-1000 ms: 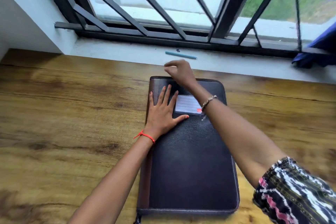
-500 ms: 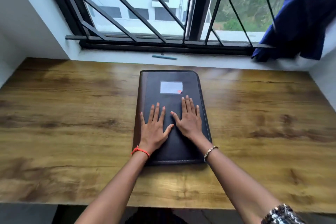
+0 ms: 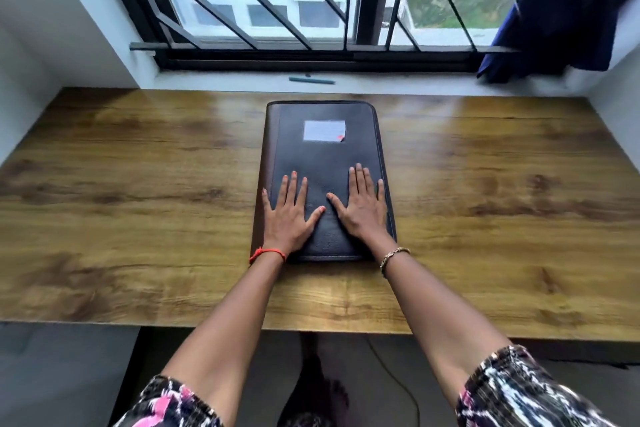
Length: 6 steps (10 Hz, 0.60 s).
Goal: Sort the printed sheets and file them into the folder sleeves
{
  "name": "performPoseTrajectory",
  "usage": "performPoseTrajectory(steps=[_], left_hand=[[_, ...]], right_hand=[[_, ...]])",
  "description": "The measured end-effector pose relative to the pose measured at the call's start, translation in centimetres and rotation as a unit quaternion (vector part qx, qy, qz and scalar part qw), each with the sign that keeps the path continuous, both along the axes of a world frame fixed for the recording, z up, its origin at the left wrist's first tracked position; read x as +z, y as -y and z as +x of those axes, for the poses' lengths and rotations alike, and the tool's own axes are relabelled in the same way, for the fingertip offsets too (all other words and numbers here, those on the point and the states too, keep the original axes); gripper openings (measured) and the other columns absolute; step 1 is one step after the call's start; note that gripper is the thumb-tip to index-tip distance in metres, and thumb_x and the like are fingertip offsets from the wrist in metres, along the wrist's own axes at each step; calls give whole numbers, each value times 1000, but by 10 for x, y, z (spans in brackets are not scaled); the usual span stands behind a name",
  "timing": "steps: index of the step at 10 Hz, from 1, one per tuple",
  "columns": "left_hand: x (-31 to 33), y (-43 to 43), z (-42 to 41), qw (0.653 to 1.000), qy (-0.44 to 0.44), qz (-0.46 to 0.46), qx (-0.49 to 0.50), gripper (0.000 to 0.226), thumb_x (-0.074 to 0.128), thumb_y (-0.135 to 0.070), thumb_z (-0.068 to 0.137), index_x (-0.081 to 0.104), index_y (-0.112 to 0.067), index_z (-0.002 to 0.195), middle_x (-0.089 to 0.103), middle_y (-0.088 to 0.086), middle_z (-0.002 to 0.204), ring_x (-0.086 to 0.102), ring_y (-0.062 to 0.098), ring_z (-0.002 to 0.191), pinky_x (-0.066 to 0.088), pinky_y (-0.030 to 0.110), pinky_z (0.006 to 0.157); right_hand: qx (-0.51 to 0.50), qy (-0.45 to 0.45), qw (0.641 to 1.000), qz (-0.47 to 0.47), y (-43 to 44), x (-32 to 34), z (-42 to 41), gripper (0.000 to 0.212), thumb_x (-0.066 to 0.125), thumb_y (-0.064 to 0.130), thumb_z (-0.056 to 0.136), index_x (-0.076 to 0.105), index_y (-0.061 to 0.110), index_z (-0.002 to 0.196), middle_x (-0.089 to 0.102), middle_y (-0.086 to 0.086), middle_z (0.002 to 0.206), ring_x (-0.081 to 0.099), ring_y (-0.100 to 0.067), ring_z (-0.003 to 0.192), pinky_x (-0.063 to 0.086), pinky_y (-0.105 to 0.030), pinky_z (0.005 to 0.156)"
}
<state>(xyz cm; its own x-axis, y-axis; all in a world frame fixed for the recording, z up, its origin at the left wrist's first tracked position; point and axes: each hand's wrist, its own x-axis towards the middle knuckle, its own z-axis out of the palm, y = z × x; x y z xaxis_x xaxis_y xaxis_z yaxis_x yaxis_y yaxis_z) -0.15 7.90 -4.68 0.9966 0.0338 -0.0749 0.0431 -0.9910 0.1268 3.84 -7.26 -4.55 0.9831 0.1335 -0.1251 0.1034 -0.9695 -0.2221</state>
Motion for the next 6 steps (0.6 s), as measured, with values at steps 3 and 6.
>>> performPoseTrajectory(steps=[3,6], left_hand=[[3,10,-34,999,-37,7,-12,63,9,-51,97,-4,-18,150,-13,-1,158,-12,12,145,-5,56,112],[29,17,-69,999,-12,-41,-20,60,19,-41,101,-5,-15,150,-11,-3,158,-12,11,144,-7,49,114]], right_hand=[[31,-16,999,9,14,3,-45,80,11,64,92,-4,13,150,-11,-1,158,-11,-13,145,-11,-34,116],[25,8,999,36,24,23,-76,72,23,53,98,-4,11,150,-11,-1,158,-8,-14,146,-7,-31,116]])
